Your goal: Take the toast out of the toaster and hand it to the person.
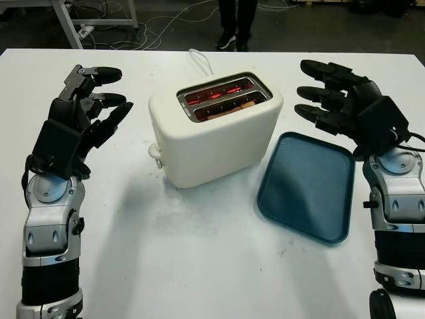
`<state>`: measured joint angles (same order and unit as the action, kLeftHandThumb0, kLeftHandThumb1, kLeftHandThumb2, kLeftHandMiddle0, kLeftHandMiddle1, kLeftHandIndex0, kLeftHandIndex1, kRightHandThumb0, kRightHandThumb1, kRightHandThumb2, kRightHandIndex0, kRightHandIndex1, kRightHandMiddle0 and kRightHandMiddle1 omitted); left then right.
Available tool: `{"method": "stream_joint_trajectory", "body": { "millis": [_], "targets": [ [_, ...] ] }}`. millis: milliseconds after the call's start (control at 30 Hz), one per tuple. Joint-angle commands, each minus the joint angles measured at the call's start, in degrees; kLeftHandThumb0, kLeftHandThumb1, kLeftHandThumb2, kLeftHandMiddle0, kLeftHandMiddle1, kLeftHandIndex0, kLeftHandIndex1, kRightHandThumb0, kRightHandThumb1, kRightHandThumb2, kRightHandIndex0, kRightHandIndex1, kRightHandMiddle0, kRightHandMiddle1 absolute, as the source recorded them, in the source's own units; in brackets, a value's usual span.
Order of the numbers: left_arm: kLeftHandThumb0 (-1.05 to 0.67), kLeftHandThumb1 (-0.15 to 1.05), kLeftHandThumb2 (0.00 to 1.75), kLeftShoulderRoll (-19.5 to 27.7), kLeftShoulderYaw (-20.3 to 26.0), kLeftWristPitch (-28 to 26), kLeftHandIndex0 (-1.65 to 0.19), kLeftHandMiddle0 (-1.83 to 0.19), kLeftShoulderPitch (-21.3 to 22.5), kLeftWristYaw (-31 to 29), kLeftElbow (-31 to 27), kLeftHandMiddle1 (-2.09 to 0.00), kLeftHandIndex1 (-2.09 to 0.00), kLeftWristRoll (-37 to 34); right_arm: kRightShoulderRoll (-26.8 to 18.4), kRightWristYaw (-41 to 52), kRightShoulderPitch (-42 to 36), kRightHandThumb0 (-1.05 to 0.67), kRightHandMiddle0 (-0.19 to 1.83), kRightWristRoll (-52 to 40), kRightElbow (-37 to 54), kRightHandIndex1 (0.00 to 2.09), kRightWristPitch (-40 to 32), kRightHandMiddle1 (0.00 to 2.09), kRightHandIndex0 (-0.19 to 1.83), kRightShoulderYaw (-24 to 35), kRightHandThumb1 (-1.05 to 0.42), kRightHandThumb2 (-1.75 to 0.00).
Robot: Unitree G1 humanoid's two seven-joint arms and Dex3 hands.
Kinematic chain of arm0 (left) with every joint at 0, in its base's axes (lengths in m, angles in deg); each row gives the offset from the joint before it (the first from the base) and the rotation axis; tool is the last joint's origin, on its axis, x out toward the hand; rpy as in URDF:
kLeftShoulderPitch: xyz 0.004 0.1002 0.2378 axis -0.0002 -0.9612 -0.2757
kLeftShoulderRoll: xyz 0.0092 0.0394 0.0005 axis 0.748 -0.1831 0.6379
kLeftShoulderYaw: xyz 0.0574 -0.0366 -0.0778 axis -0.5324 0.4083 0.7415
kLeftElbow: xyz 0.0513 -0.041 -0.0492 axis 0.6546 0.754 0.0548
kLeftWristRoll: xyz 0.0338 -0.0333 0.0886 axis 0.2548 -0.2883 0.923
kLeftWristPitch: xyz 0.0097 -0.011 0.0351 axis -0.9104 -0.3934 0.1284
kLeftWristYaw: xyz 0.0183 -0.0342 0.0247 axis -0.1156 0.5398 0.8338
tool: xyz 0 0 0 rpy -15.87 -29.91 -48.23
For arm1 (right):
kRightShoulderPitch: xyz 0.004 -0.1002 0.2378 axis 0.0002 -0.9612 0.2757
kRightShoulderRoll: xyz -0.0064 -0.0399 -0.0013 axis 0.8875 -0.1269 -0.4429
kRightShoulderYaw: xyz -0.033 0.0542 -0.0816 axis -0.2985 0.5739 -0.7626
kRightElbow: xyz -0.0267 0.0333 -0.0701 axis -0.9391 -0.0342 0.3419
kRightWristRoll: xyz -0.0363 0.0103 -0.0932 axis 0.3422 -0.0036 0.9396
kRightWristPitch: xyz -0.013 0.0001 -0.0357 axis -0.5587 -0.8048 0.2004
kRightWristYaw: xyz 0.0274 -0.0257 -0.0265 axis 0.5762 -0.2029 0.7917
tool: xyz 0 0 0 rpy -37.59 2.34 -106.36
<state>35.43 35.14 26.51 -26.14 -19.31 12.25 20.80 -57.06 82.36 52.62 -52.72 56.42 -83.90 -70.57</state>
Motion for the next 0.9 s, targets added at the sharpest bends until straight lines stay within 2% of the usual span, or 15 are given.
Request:
{"method": "stream_joint_trajectory", "body": {
  "millis": [0,500,567,633,767,867],
  "targets": [
    [-0.82,0.91,0.0,0.05,0.03,0.69,-0.17,-0.15,0.01,0.22,-0.11,-1.28,-1.09,-0.04,-0.2,-0.34,0.52,-0.02,0.56,-0.19,0.99,0.27,-0.41,0.0,0.52,0.1,-0.92,-0.12],
    [-0.83,0.92,0.0,0.2,0.13,0.83,-0.17,-0.15,-0.02,0.06,0.06,-1.27,-1.09,-0.09,-1.1,0.57,1.72,0.03,0.56,-0.18,0.51,0.25,-0.12,0.01,0.55,0.05,-0.92,-0.09],
    [-0.83,0.92,0.0,0.24,0.1,0.64,-0.16,-0.14,-0.08,0.06,0.03,-1.27,-1.09,-0.04,-3.14,1.38,3.98,0.02,0.59,1.47,-1.67,0.26,3.48,0.03,0.58,-0.54,-0.91,-0.06],
    [-0.84,0.92,0.0,0.17,0.05,0.39,-0.17,-0.15,-0.14,0.18,-0.23,-1.27,-1.08,-0.01,-4.55,2.25,7.91,-0.03,0.63,1.74,-3.5,0.28,3.94,0.05,0.62,-0.67,-0.86,-0.02],
    [-0.82,0.91,0.0,-0.15,0.05,0.46,-0.17,-0.14,-0.11,0.35,-0.37,-1.27,-1.09,-0.18,-5.78,4.28,16.49,0.07,0.74,1.7,-8.95,0.33,9.83,0.09,0.74,-1.38,-0.76,-0.01],
    [-0.82,0.91,0.0,-0.43,0.14,0.05,-0.17,-0.15,-0.16,0.58,-0.52,-1.28,-1.1,-0.41,-6.74,5.59,22.54,0.08,0.8,3.08,-9.15,0.37,9.38,0.12,0.79,-3.42,-0.68,0.0]
  ]
}}
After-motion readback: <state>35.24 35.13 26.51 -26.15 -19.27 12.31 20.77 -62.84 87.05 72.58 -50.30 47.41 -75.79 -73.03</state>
